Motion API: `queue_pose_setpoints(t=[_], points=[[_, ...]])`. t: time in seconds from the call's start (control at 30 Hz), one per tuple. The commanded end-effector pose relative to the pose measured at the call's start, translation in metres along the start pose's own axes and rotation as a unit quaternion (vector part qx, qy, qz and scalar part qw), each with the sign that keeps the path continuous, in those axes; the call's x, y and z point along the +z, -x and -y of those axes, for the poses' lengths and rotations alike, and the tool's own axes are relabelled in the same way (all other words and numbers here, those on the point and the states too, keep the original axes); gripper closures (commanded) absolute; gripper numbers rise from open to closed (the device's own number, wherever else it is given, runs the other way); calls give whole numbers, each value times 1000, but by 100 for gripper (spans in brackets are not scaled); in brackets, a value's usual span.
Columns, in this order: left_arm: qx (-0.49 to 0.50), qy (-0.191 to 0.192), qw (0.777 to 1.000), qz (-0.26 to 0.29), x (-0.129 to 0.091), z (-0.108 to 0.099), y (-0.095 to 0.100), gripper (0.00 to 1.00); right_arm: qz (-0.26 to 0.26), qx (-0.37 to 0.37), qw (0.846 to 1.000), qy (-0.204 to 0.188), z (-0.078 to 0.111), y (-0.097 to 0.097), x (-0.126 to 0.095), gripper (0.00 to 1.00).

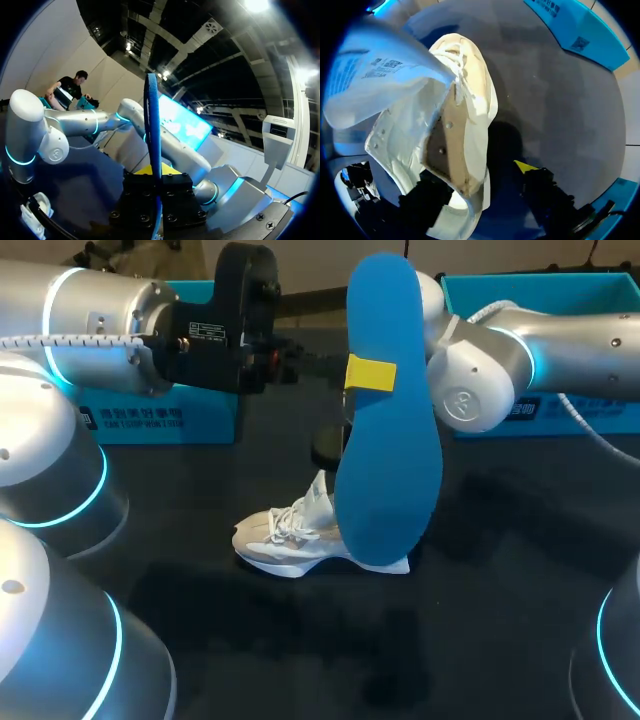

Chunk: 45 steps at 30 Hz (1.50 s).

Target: Take the shoe out of the shoebox, open the shoe tongue, remove and reinsert the insole, then place the shoe into the shoebox

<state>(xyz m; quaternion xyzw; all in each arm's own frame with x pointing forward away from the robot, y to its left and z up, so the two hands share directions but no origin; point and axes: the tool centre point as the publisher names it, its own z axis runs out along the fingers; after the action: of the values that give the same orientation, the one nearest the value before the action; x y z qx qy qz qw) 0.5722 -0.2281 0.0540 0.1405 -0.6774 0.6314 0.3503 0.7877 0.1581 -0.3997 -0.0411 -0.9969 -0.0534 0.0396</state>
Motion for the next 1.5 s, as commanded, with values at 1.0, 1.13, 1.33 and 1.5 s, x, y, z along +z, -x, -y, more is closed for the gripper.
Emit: queue_pose_setpoints(t=[1.0, 1.13, 1.33, 1.5], points=[[0, -1, 1000, 0, 1, -1, 1, 100, -26, 259, 962, 78, 12, -31, -33, 100], [0, -1, 1000, 0, 1, -1, 1, 100, -13, 328, 940, 94, 16, -41, -35, 100], [0, -1, 1000, 0, 1, -1, 1, 100, 7, 406, 905, 124, 19, -48, -37, 100], [0, -1, 1000, 0, 1, -1, 1, 100, 26, 457, 877, 146, 22, -53, -39, 100]])
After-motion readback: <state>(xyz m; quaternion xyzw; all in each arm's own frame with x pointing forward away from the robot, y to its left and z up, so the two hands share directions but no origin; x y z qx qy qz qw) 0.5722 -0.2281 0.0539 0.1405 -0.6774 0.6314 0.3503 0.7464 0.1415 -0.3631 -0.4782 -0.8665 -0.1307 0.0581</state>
